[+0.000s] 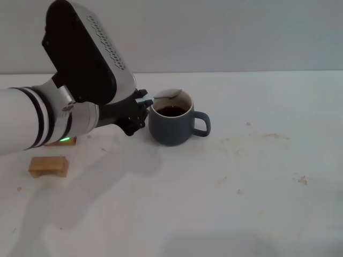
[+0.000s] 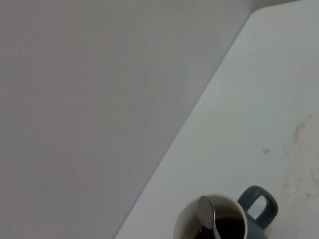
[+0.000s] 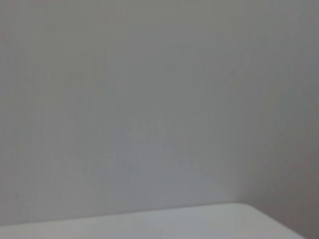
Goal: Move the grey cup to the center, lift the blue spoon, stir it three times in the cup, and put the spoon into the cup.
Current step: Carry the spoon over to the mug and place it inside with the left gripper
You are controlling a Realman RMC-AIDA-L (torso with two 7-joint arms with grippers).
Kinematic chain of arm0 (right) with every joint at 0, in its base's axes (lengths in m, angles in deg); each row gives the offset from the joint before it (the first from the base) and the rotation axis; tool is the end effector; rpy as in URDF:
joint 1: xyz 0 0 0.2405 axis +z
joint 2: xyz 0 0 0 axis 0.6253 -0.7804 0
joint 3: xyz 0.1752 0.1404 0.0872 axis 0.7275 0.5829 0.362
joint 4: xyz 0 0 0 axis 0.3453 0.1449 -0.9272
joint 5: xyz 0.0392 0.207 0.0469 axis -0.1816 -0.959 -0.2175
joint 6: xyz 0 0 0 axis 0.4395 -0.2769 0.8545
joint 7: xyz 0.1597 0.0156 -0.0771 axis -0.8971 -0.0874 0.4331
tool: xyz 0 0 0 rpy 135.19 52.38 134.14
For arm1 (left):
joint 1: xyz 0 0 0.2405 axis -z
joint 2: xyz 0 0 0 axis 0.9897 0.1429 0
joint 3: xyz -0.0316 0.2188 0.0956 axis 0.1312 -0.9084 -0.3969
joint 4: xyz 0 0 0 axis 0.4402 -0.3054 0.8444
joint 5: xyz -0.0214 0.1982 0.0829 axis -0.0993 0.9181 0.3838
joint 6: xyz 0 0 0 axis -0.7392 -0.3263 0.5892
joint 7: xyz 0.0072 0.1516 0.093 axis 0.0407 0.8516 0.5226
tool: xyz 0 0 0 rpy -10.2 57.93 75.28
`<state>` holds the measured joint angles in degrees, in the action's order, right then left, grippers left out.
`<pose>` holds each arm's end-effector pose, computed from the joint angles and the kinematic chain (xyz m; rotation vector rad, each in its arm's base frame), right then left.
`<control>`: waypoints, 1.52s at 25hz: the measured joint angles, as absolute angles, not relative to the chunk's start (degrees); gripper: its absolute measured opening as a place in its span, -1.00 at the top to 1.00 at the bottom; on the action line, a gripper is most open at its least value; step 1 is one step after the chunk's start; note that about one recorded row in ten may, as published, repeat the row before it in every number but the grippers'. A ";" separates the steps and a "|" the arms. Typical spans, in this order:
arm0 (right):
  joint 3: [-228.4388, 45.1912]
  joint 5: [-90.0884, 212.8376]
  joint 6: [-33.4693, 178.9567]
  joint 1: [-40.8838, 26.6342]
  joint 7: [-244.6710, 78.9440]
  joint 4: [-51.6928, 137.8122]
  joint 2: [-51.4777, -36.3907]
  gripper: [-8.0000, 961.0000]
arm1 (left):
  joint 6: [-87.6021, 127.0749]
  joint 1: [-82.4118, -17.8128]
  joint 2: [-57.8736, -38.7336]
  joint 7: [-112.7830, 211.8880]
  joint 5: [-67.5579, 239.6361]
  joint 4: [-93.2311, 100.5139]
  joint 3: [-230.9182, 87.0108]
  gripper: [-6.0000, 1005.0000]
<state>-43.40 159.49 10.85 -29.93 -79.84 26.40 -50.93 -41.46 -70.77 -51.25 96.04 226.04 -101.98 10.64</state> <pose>0.3970 0.2629 0.0007 -1.3246 0.6993 0.4806 -0.1219 0.3501 -0.0162 -2.3821 -0.0623 0.1162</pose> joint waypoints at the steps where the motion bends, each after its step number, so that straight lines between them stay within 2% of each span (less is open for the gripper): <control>1: -43.40 159.49 10.85 -29.93 -79.84 26.40 -50.93 0.99 | -41.46 -70.77 -51.25 96.04 226.04 -101.98 10.64 0.71; 18: -44.11 159.47 -2.32 -33.18 -79.85 25.73 -50.98 0.99 | -43.24 -66.97 -51.24 96.19 226.10 -96.92 12.33 0.71; 38: -45.59 159.46 -2.72 -33.69 -79.87 25.29 -51.02 0.99 | -43.99 -55.79 -51.24 97.69 226.10 -83.11 15.35 0.71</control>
